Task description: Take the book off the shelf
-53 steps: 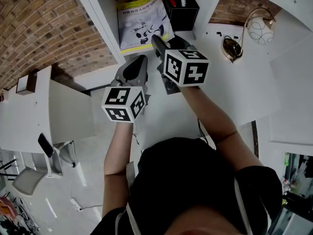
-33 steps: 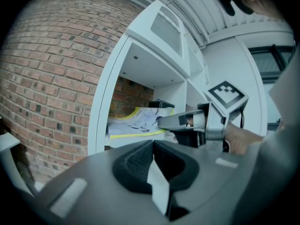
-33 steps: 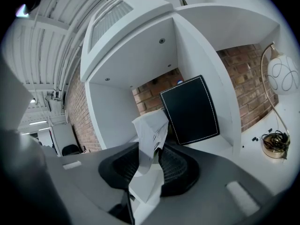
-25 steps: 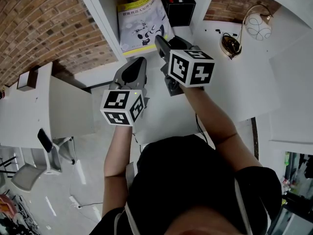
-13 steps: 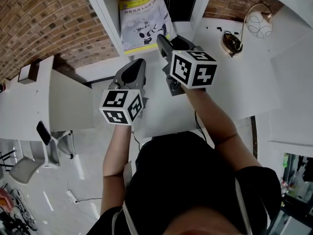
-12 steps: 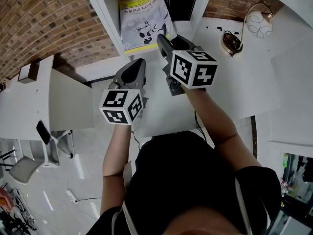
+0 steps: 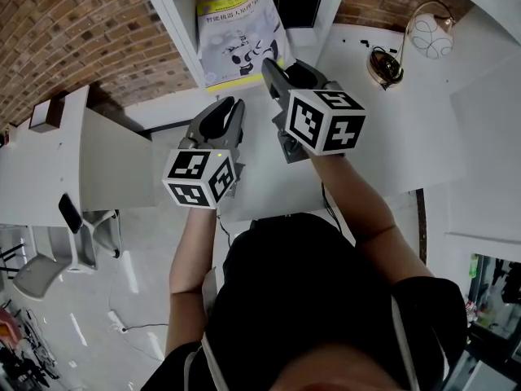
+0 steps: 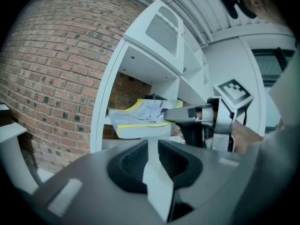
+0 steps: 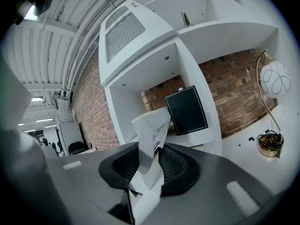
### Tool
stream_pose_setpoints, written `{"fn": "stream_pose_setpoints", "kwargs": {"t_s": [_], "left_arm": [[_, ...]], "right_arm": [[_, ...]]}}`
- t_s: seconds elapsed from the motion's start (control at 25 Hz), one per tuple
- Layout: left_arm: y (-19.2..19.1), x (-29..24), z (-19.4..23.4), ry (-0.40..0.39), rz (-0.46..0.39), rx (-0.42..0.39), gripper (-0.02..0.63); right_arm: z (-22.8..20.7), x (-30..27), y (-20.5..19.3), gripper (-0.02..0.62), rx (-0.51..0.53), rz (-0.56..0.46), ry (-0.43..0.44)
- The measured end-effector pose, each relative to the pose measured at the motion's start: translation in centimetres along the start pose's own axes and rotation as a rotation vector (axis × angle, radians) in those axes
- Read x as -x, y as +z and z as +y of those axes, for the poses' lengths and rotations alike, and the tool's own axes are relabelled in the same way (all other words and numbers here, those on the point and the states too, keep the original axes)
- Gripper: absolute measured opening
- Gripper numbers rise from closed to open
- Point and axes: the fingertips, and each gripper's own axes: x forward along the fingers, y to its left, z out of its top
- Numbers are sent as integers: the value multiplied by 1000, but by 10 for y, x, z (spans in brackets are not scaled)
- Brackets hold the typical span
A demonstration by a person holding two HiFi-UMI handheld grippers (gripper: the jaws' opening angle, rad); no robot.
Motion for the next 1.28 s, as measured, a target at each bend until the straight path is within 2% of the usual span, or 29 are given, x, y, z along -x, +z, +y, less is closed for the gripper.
{"fn": "stream_pose_setpoints", "kwargs": {"t_s": [0.32,0.52,0.68,0.76,0.92,1.0,1.16,1.28], "left_arm": [[-5,14,0,10,-17,27,122],[-3,23,-3,9,-26,52,134],[-1,29,-6,-9,-29,70,189],[1,33,-4,-10,-38,92,206],[5,36,0,-34,-57,186,222],[6,37,1,-43,-46,211,224],[1,39,2,-34,5,181,227],[-2,41,12,-6,-10,211,253]], "right_arm": [[2,14,-5,109,4,-9,14],[4,21,-6,109,12,-8,20],[4,23,-5,109,12,-10,19],[5,23,-5,109,13,-11,20],[4,23,-6,109,16,-12,24],[5,24,-6,109,17,-14,23],[5,24,-6,109,19,-14,28],[5,24,-6,110,24,-14,30]]}}
